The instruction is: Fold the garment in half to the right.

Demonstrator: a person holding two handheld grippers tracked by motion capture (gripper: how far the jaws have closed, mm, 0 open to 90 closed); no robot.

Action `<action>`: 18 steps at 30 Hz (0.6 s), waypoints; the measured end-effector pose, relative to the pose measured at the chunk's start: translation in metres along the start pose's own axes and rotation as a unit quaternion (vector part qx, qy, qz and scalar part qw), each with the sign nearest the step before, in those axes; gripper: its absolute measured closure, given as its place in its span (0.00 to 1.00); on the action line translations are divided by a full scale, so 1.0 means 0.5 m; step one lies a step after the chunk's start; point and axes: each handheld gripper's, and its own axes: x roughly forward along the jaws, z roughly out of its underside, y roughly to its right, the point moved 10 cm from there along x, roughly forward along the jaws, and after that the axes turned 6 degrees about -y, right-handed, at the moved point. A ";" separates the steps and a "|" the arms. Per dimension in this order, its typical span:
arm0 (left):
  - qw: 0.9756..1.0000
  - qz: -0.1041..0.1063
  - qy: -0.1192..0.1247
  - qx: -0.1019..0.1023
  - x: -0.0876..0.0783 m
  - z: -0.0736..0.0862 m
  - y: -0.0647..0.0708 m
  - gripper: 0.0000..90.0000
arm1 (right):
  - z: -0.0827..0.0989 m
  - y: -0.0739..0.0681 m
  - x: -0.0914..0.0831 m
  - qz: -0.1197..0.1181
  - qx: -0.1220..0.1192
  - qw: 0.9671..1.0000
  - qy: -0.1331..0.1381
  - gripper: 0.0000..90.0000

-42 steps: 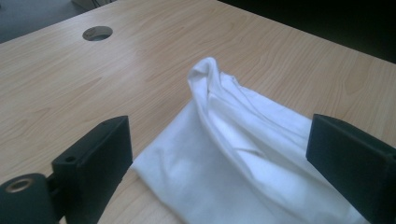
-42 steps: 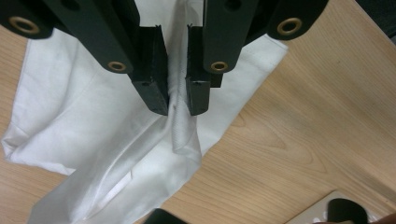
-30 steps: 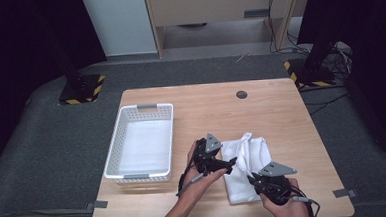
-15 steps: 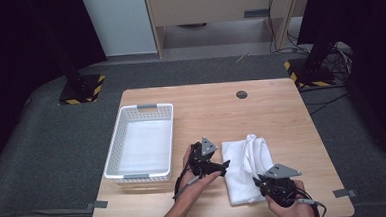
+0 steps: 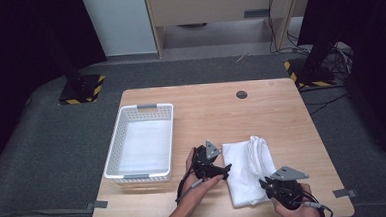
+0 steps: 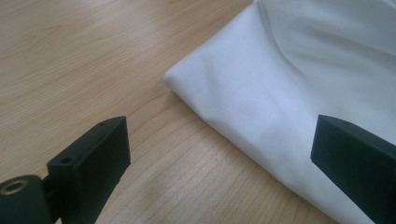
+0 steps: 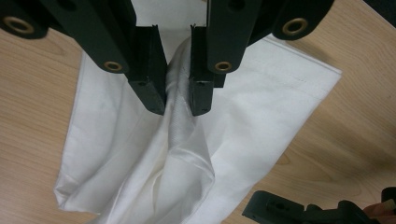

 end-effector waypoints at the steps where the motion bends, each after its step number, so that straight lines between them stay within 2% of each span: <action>1: 1.000 0.000 -0.001 0.001 0.002 0.001 0.002 0.04 | 0.002 0.001 -0.001 0.000 0.004 1.000 -0.001 0.86; 8: 1.000 -0.002 -0.012 0.015 0.012 0.006 0.014 0.04 | 0.010 0.011 0.001 0.003 0.008 1.000 -0.005 0.84; 18: 0.999 -0.003 -0.024 0.025 0.025 0.014 0.022 0.05 | 0.017 0.019 0.004 0.006 0.006 1.000 -0.008 0.79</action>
